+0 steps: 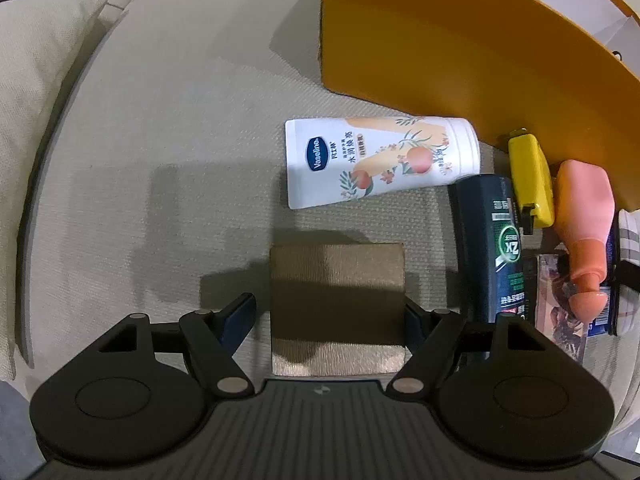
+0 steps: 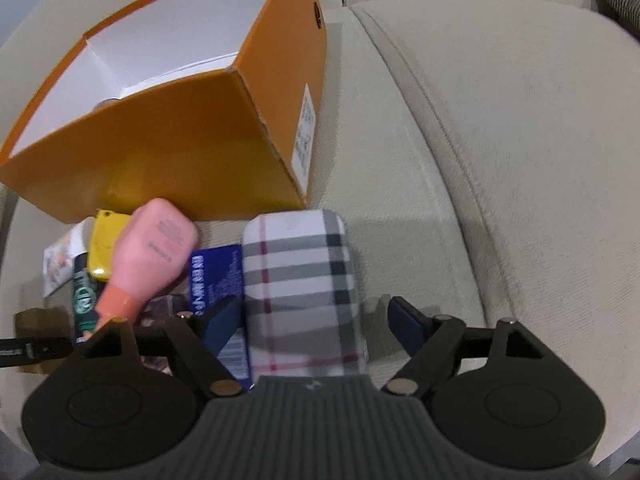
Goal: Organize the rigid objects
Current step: 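Grasp the brown cardboard cube with the left tool while the right tool grasps the plaid case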
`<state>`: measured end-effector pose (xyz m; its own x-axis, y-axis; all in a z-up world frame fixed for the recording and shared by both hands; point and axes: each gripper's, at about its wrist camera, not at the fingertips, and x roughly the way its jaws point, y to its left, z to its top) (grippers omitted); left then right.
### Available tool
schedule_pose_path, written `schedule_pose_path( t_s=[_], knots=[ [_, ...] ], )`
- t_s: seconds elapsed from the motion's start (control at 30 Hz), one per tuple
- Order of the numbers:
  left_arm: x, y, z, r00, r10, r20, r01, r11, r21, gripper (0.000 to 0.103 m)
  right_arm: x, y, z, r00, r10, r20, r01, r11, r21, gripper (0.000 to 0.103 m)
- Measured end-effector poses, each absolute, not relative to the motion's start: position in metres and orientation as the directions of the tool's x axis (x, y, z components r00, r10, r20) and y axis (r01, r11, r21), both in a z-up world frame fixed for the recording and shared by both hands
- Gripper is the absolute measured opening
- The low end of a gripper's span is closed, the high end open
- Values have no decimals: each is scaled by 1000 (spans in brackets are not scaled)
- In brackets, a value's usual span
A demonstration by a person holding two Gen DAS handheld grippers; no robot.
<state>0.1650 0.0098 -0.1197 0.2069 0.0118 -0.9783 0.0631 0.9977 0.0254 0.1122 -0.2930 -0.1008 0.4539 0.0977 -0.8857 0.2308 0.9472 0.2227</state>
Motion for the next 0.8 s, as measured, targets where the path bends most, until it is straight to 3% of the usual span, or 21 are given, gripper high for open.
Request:
schedule_pose_path(
  t_s=[0.13,0.3,0.57,0.8],
  knots=[
    [166,14,-125,198,15,-980,57,998,27,89,113,-296,-105,457,103,-883,242,941,235,81],
    [166,15,-128,209,28,-978,75,996,44,88,103,-310,-101,452,-5,-892,327,931,161,71],
    [167,9,-131,221,45,-974,89,994,66,88,99,-323,-112,432,70,-899,363,899,245,67],
    [165,6,-129,234,42,-971,101,993,68,85,100,-312,-116,423,52,-905,359,907,220,70]
  ],
)
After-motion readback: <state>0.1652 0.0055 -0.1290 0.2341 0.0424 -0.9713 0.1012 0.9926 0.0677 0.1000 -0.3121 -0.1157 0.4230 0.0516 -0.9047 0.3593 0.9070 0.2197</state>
